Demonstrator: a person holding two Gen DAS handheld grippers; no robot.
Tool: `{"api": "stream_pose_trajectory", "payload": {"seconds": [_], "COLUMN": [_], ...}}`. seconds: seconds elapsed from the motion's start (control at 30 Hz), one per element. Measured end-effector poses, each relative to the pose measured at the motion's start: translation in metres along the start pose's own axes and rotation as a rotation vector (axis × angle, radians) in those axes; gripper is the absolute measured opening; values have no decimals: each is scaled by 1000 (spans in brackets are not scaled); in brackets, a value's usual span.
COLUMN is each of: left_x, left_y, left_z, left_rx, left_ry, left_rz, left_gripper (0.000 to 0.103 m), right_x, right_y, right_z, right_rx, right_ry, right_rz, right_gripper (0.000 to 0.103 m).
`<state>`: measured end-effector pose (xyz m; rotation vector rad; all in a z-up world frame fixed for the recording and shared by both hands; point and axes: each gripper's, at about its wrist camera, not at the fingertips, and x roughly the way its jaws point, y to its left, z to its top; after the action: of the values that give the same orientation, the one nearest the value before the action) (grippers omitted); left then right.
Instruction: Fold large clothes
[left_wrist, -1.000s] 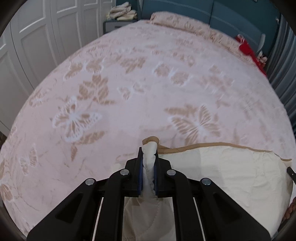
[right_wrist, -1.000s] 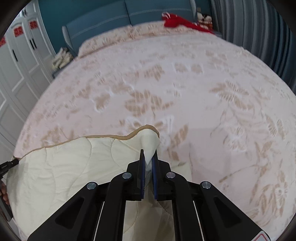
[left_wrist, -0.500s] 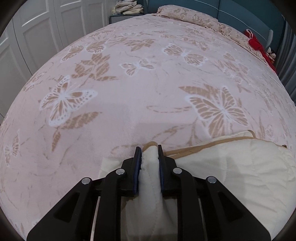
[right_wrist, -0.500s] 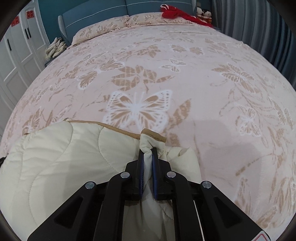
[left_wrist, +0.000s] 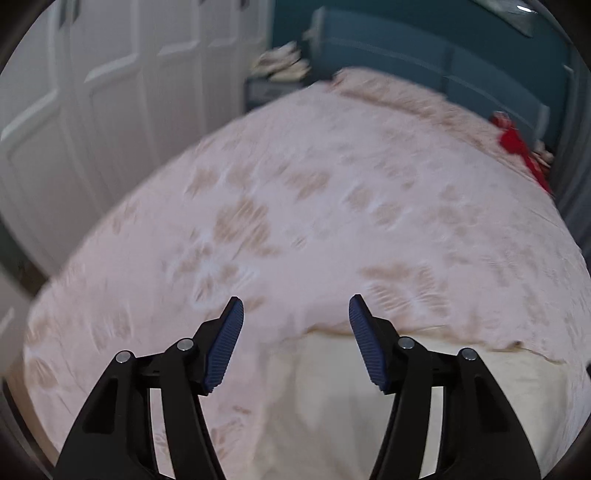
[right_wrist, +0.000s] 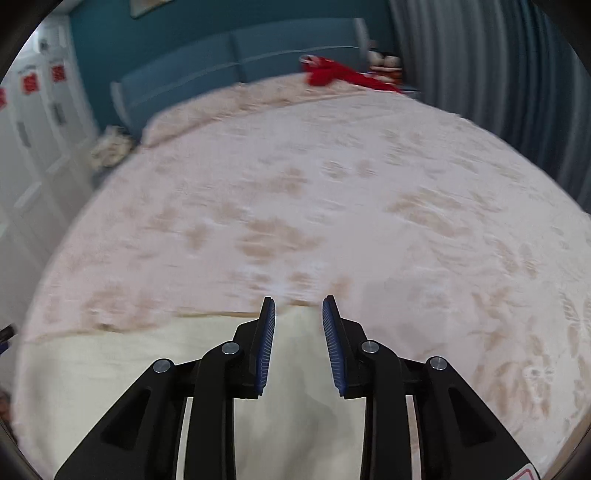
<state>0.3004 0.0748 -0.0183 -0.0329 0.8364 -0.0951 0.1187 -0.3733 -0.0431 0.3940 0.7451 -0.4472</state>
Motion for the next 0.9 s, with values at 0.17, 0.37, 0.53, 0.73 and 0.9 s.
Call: {"api": "stream_pose_trajectory", "payload": {"seconds": [0.17, 0.37, 0.53, 0.73, 0.9], "left_x": [-17, 55, 90, 107, 111], "left_y": [-86, -151, -153, -152, -150], "left_z": [1, -50, -76, -86, -94], "left_rx": [140, 252, 257, 272, 268], "left_ry": [25, 222, 271, 253, 209], "left_rz": [-185, -190, -152, -140, -142], "left_gripper": [58, 39, 39, 40, 40], "right_x": [7, 54, 100, 125, 133], "right_y": [105, 166, 170, 159, 145], "right_z": [-13, -41, -56, -66, -66], "right_rx": [-201, -317, -323, -296, -248], "right_ry": [92, 231, 324, 360, 332], "right_rz": [219, 286, 257, 242, 213], "right_gripper": [13, 4, 4, 0, 0]}}
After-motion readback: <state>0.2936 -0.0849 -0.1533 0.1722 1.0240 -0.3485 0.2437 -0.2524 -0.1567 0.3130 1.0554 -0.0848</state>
